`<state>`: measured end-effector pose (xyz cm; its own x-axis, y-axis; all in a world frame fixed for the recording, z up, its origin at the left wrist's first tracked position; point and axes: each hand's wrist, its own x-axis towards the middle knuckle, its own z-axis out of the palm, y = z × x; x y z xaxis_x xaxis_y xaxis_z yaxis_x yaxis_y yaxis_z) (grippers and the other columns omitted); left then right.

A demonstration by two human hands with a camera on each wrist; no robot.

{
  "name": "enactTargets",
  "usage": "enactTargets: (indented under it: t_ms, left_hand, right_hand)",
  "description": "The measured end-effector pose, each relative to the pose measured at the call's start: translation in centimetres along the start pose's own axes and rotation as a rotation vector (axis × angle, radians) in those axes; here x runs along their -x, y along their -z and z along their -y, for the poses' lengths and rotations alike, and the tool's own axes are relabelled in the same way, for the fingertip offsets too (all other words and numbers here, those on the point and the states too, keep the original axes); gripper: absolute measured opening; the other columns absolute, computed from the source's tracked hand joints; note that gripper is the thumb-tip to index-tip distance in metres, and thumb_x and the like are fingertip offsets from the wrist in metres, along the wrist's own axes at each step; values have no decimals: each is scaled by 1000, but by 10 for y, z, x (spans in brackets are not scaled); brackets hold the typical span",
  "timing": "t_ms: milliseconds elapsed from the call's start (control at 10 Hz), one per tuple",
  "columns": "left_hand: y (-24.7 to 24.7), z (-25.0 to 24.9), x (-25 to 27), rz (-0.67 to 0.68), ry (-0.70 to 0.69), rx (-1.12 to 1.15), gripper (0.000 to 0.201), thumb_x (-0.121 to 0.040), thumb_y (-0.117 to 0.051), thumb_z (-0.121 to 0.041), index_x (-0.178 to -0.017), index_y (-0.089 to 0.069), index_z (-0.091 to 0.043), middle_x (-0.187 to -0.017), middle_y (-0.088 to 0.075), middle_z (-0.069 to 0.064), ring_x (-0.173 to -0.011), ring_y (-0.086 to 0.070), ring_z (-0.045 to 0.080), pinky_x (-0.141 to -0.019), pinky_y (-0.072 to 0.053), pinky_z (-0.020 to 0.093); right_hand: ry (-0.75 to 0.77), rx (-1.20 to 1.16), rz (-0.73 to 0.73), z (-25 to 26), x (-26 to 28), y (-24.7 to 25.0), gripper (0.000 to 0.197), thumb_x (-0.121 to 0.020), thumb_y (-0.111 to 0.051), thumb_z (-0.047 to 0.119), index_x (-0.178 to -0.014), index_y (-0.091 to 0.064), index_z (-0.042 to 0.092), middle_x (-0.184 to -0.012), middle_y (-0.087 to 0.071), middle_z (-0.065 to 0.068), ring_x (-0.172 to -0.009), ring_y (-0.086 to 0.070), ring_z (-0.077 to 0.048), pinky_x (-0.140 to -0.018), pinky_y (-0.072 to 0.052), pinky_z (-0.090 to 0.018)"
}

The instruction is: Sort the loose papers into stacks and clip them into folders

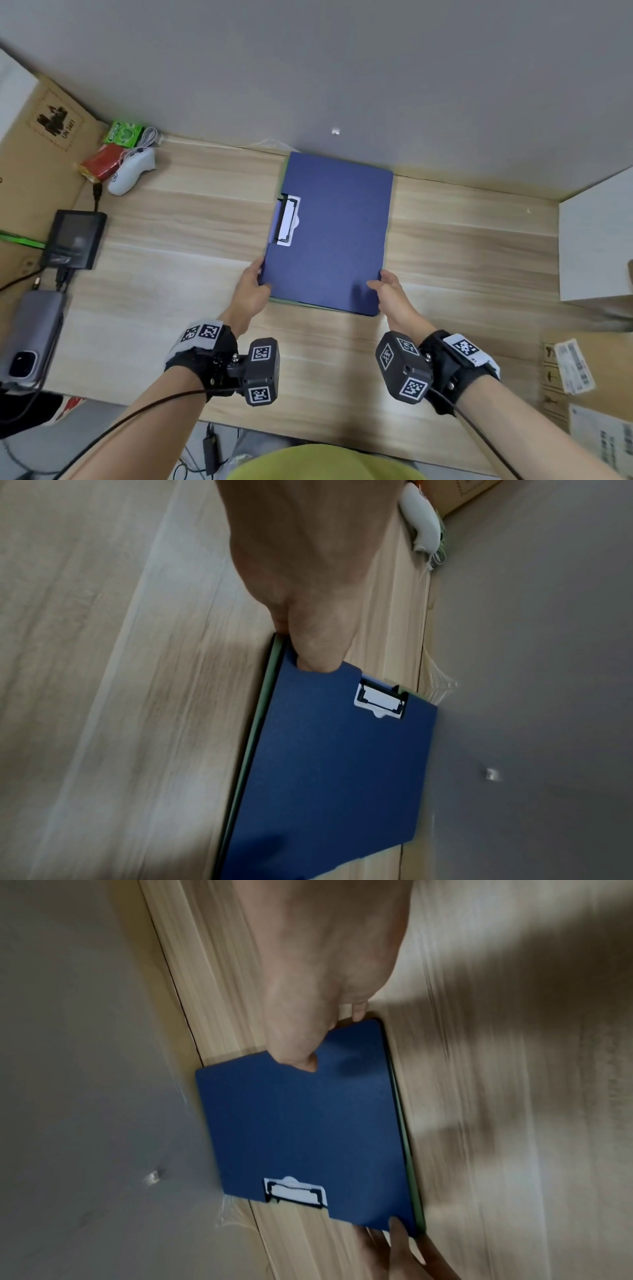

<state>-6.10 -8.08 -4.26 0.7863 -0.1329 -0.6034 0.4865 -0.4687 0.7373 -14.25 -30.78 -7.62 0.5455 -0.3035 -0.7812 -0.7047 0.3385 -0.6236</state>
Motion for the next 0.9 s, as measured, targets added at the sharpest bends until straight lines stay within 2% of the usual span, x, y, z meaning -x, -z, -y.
enactTargets:
  t_ms: [100, 200, 300, 400, 500, 600, 700, 800, 900]
  left_hand:
    - [2, -3, -6, 8, -23, -19, 68, -88, -31, 19, -142, -42, -20, -127, -52, -4, -110, -49, 9, -94, -38, 21]
    - [3, -6, -11, 26, -25, -32, 69, -87, -30, 20, -143, -42, -19, -124, -52, -7, -112, -49, 11, -91, -37, 21]
    - [3, -5, -9, 46, -22, -11, 70, -88, -30, 19, -145, -38, -21, -121, -49, -13, -113, -46, 7, -90, -35, 18]
    - [7, -2, -8, 103, -13, -3, 72, -90, -33, 14, -149, -30, -27, -128, -47, -14, -118, -44, 6, -93, -33, 19]
    - [11, 3, -9, 183, -37, -12, 76, -90, -37, 11, -153, -19, -29, -142, -43, -13, -126, -42, 6, -98, -32, 20]
    - [17, 6, -10, 237, -58, -3, 76, -91, -38, 11, -153, -20, -29, -141, -42, -14, -126, -41, 4, -100, -31, 19]
    - [31, 13, -10, 279, -48, 11, 65, -93, -38, 9, -148, -34, -25, -134, -51, -12, -122, -47, 6, -98, -35, 20]
    - [51, 26, -12, 278, 18, -31, 46, -96, -41, 1, -137, -50, -19, -129, -58, -4, -116, -53, 11, -89, -40, 23]
    - [74, 50, -17, 173, 123, -60, 27, -99, -45, -10, -120, -59, -17, -121, -57, 8, -104, -54, 22, -82, -43, 31]
  right_hand:
    - [-13, 11, -19, -2, 2, -1, 43, -96, -47, 12, -138, -37, 16, -133, -47, 1, -110, -42, -15, -92, -31, -27]
    - [-38, 2, -8, -4, 4, 1, 52, -97, -46, 14, -146, -28, 14, -143, -39, 3, -126, -39, -18, -99, -28, -28]
    - [-35, -46, 5, -3, 5, 3, 47, -99, -41, 12, -144, -32, 19, -133, -44, 9, -129, -38, -14, -101, -28, -30]
    - [-31, -61, -10, 3, 4, 3, 48, -99, -38, 10, -145, -32, 21, -133, -45, 7, -135, -33, -15, -108, -25, -35]
    - [4, -13, -3, 6, 4, -3, 57, -95, -45, 16, -149, -27, 20, -152, -33, 6, -142, -26, -15, -112, -21, -34]
    - [59, 18, 14, -20, -21, 3, 67, -78, -56, 33, -141, -36, 26, -156, -27, 8, -138, -30, -12, -115, -22, -36]
    - [23, 16, -33, -25, -9, -5, 82, -70, -61, 39, -146, -32, 30, -154, -30, 11, -141, -30, -14, -117, -21, -41]
    - [-19, -20, -123, -13, 39, -23, 56, -94, -50, 19, -147, -31, 18, -141, -37, 7, -138, -31, -17, -113, -24, -37]
    - [-14, -51, -225, -33, 56, -28, 36, -97, -43, 9, -131, -47, 17, -118, -50, -1, -107, -50, -19, -98, -38, -36]
